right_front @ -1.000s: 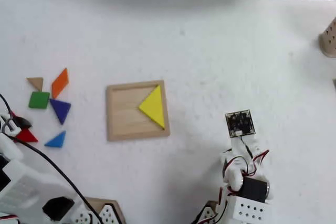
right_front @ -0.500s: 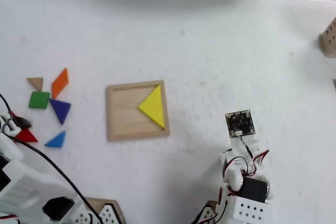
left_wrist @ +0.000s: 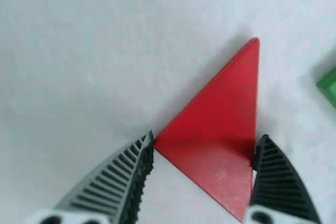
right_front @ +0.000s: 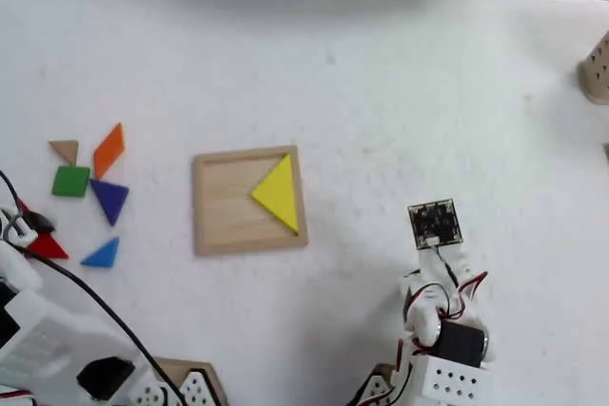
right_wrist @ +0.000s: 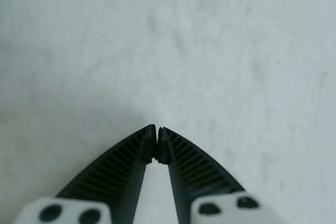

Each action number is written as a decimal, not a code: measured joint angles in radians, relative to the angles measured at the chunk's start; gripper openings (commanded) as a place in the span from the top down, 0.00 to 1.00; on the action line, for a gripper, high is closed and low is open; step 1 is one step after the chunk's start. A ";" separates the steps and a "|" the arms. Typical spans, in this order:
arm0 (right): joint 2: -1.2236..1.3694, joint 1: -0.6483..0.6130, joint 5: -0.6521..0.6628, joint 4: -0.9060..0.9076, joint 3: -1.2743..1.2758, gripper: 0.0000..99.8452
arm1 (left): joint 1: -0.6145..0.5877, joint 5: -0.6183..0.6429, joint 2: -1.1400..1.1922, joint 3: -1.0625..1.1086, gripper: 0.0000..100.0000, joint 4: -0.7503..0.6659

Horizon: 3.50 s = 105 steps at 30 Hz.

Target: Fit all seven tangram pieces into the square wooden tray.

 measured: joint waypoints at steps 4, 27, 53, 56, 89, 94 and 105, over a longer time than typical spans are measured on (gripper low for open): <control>0.000 0.000 0.000 0.000 0.000 0.98 | 0.005 0.000 -0.008 -0.008 0.89 0.000; 0.000 0.000 0.000 0.000 0.000 0.98 | 0.006 -0.009 -0.015 -0.046 0.85 0.035; 0.000 0.000 0.000 0.000 0.000 0.98 | -0.041 -0.204 -0.152 -0.141 0.76 0.255; 0.000 0.000 0.000 0.000 0.000 0.98 | -0.049 -0.304 -0.101 -0.094 0.76 0.123; 0.000 0.000 0.000 0.000 0.000 0.98 | -0.043 -0.348 0.287 -0.388 0.76 0.123; 0.000 0.000 0.000 0.000 0.000 0.98 | -0.038 -0.348 0.256 -0.385 0.76 0.249; 0.000 0.000 0.000 0.000 0.000 0.98 | 0.023 -0.336 -0.025 -0.048 0.76 0.269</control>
